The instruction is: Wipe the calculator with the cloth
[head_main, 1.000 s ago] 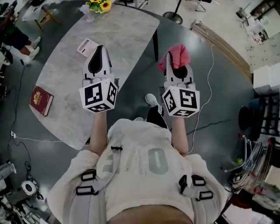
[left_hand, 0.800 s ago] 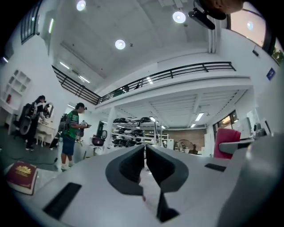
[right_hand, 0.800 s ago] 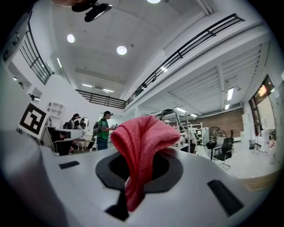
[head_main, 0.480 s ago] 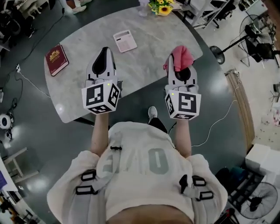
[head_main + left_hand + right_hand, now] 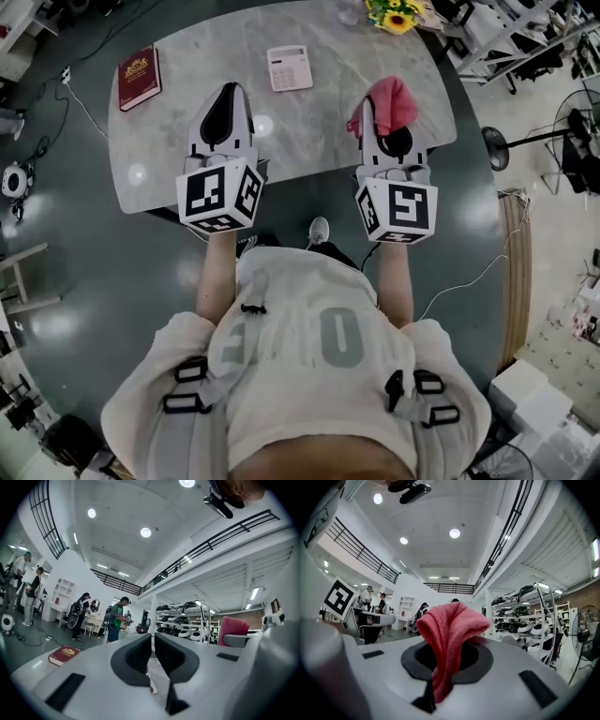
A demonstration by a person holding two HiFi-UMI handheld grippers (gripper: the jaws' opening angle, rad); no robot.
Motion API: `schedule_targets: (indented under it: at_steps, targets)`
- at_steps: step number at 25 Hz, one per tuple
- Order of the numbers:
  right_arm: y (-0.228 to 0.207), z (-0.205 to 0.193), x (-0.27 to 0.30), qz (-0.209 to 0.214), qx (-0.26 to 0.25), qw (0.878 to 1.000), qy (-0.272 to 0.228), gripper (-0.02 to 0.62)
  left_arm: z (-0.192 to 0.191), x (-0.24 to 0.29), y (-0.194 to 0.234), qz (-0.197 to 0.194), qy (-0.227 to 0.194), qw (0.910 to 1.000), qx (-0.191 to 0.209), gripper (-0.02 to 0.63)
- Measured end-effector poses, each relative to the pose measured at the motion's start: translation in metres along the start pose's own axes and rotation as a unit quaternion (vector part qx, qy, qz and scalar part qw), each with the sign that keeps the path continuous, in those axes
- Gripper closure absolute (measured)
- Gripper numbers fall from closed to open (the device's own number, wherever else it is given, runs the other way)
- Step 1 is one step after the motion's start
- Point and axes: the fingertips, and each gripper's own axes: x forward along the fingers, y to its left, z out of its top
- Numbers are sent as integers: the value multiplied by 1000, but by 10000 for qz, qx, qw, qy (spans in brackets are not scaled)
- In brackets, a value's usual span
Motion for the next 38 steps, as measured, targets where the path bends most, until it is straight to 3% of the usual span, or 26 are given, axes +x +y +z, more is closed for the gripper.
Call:
schedule_targets:
  at_steps: [10,20,34,35,38]
  targets:
    - [-30,-24,0,692,228,9973,-22,540,-15,-10,-32,542,4,9984,-141,575]
    - [-27,-35,13,1071,302,9938,-9,540,-22,-26,-14,1012,-18,9937,-470,575]
    - [-36,-22,42,1191,144,9926,-202,540,-4,19,-20,699,-401,9952,-559,549]
    - [-36,-22,44,1209,139,9924,-203,540,-2,21,-20,639,-473,9950,-598,513]
    - [-35,-20,52,1258,145,9917,-203,540,12,28,-17,468,-856,9921,-782,192]
